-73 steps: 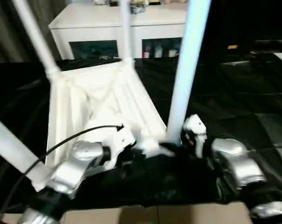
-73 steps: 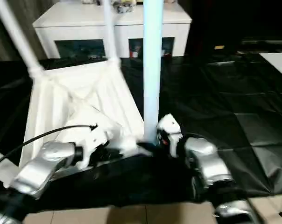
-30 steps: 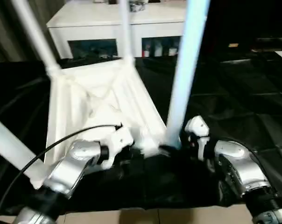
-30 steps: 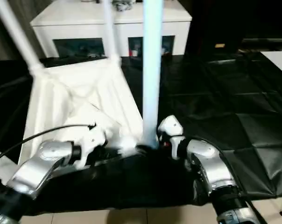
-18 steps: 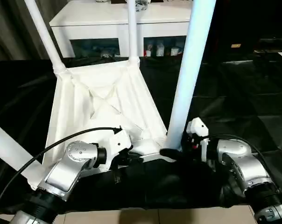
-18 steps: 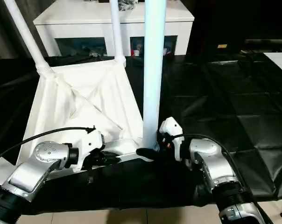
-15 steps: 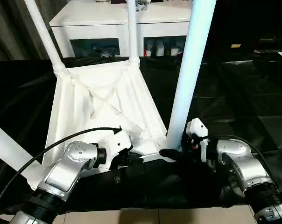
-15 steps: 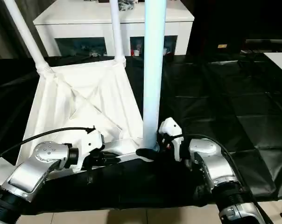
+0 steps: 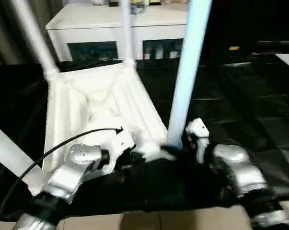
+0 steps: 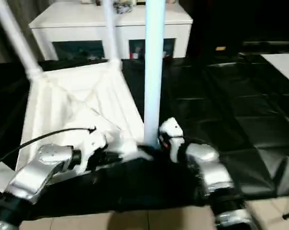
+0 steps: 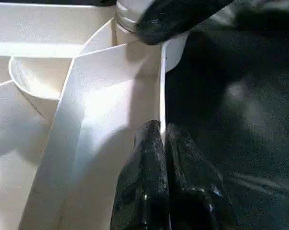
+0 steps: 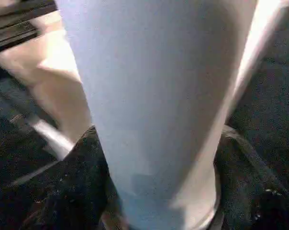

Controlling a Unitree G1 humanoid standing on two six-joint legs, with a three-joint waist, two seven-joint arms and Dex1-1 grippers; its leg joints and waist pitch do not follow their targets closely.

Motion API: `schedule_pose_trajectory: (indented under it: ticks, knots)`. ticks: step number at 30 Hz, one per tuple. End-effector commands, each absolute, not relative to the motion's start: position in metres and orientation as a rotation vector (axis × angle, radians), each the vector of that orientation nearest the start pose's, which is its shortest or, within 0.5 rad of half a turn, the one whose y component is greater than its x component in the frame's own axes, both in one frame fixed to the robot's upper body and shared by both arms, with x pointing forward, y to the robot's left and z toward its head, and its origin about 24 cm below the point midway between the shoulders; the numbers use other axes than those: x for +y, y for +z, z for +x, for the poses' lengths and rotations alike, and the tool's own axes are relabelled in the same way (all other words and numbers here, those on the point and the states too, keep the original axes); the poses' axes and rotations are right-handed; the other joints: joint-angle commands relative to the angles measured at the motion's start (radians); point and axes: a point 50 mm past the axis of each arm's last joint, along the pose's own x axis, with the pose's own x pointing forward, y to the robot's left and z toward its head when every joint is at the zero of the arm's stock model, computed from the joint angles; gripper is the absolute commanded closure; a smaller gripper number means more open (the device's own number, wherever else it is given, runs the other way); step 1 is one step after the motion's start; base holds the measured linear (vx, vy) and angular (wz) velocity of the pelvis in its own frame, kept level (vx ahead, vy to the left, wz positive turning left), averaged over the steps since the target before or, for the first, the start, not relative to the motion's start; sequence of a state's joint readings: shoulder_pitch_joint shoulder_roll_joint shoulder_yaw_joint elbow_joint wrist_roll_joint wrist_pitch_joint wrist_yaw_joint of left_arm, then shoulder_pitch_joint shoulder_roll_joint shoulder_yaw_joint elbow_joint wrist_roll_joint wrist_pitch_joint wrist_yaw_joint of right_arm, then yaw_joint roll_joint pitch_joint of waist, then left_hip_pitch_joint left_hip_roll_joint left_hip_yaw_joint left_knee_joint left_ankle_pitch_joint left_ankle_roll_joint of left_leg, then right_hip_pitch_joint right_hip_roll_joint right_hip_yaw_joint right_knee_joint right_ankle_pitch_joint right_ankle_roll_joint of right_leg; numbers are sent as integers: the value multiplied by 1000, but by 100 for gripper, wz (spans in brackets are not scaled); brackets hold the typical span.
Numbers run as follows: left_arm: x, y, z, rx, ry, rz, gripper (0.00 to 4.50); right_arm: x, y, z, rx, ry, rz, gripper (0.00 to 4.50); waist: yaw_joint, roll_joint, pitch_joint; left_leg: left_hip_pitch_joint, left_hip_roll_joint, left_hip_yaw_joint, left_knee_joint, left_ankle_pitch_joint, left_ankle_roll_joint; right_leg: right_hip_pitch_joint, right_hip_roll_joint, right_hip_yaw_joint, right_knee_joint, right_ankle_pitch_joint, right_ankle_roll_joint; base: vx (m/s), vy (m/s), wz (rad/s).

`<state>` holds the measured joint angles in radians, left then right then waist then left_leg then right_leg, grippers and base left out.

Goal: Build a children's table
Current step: Rotate leg to tighten

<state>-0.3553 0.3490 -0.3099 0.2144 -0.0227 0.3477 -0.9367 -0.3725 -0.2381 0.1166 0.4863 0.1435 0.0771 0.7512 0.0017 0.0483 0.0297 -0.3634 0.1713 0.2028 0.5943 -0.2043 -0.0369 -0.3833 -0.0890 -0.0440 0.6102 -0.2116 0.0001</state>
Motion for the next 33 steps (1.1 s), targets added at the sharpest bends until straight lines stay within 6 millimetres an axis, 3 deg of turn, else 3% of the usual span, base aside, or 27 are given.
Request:
schedule_pose_trajectory:
  ticks: [1, 6, 7, 8, 9, 12, 13, 14, 21, 23, 26, 28, 31, 33]
  knots:
    - [111, 20, 277, 532, -1112, 305, 450, -138, 22, 307, 252, 685, -82, 183, 3, -11, -37, 12, 57, -35, -85, -299, 3, 23, -58, 41, -91, -298, -208, 0, 0, 0]
    - [96, 22, 287, 512, -1060, 305, 450, -135, 17, 310, 275, 483, -54, 184, 4, -6, -36, 9, 56, -35, -88, -302, -2, 19, -56, 42, -93, -288, -193, 0, 0, 0]
    - [89, 23, 291, 501, -1039, 307, 450, -134, 15, 312, 292, 390, -39, 184, 5, 3, -37, 11, 55, -36, -87, -299, -6, 17, -56, 42, -93, -281, -192, 0, 0, 0]
    - [83, 24, 294, 494, -1025, 308, 450, -133, 14, 312, 302, 327, -33, 184, 1, -3, -35, 9, 53, -35, -90, -295, -14, 16, -52, 42, -94, -277, -186, 0, 0, 0]
    - [78, 24, 297, 488, -1010, 312, 450, -131, 13, 313, 306, 279, -27, 184, 6, 0, -39, 17, 54, -35, -89, -306, -20, 14, -54, 41, -94, -274, -187, 0, 0, 0]
    - [72, 24, 301, 482, -985, 317, 450, -128, 13, 314, 309, 227, -25, 184, 9, 0, -40, 13, 54, -36, -89, -305, -19, 17, -54, 41, -94, -252, -184, 0, 0, 0]
    - [68, 23, 304, 477, -963, 326, 450, -124, 13, 316, 312, 197, -31, 184, 10, 7, -40, 11, 54, -36, -91, -295, -16, 17, -53, 40, -92, -222, -184, 0, 0, 0]
    - [65, 23, 305, 473, -946, 333, 450, -121, 13, 317, 314, 175, -37, 184, 10, 4, -40, 12, 54, -35, -91, -298, -17, 18, -52, 40, -93, -218, -182, 0, 0, 0]
    - [54, 23, 308, 451, -956, 350, 450, -101, 18, 321, 285, 225, -74, 184, 22, 1, -38, 10, 52, -35, -92, -313, -14, 17, -59, 42, -99, -273, -156, 0, 0, 0]
    - [54, 23, 308, 443, -963, 351, 450, -99, 23, 320, 250, 244, -8, 114, 23, 0, -38, 10, 53, -35, -93, -311, -8, 16, -59, 43, -101, -287, -146, 0, 0, 0]
    - [54, 24, 307, 437, -974, 347, 450, -100, 27, 320, 223, 243, 40, 103, 24, 2, -37, 10, 55, -36, -94, -319, -6, 14, -60, 43, -103, -299, -143, 0, 0, 0]
    - [55, 24, 307, 430, -981, 346, 450, -107, 30, 322, 204, 221, 37, 73, 24, 2, -36, 9, 56, -37, -97, -319, -9, 14, -58, 42, -103, -301, -140, 0, 0, 0]
    - [55, 25, 307, 409, -995, 354, 450, -134, 39, 324, 156, 198, -8, 68, 26, 1, -38, 11, 57, -37, -96, -322, -10, 15, -57, 42, -103, -289, -138, 0, 0, 0]
    - [56, 25, 306, 388, -1016, 365, 450, -156, 44, 318, 140, 284, -15, 68, 33, 1, -39, 11, 58, -34, -93, -293, 11, 19, -57, 42, -102, -243, -145, 0, 0, 0]
